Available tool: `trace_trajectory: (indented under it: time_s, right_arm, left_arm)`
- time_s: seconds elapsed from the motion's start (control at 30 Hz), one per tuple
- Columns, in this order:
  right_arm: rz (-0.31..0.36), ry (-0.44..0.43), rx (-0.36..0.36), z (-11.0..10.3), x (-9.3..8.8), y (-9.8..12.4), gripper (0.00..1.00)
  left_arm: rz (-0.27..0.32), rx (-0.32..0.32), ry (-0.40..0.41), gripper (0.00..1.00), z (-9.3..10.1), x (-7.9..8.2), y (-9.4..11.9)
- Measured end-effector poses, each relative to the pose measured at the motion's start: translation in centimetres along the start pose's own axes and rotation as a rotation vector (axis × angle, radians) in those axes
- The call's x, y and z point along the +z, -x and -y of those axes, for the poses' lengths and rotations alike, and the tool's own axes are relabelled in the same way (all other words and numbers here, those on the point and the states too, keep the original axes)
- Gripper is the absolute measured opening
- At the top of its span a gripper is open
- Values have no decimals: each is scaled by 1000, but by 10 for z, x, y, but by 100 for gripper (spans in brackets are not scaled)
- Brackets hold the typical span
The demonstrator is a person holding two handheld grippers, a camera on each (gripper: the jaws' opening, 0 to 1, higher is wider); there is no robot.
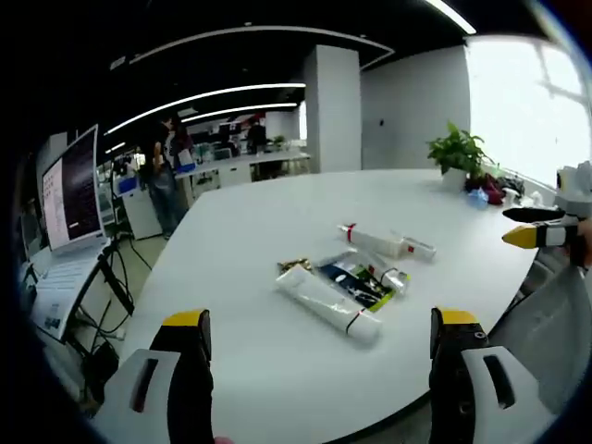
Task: Arrange the skincare products in the storage area until every visible bottle or jar stands upright without overlapping.
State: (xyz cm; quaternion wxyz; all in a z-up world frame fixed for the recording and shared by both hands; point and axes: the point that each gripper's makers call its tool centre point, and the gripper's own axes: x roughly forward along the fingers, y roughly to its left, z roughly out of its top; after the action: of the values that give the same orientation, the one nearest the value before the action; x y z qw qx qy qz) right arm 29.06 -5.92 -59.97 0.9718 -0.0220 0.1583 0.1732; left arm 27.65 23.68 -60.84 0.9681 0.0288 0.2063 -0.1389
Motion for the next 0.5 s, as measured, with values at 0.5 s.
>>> trace_trajectory:
  time_s: [0.5]
  right_arm:
    - [-6, -5, -4, 1, -1, 0, 94]
  left_arm:
    - [-1, -6, -7, 97, 1, 0, 0]
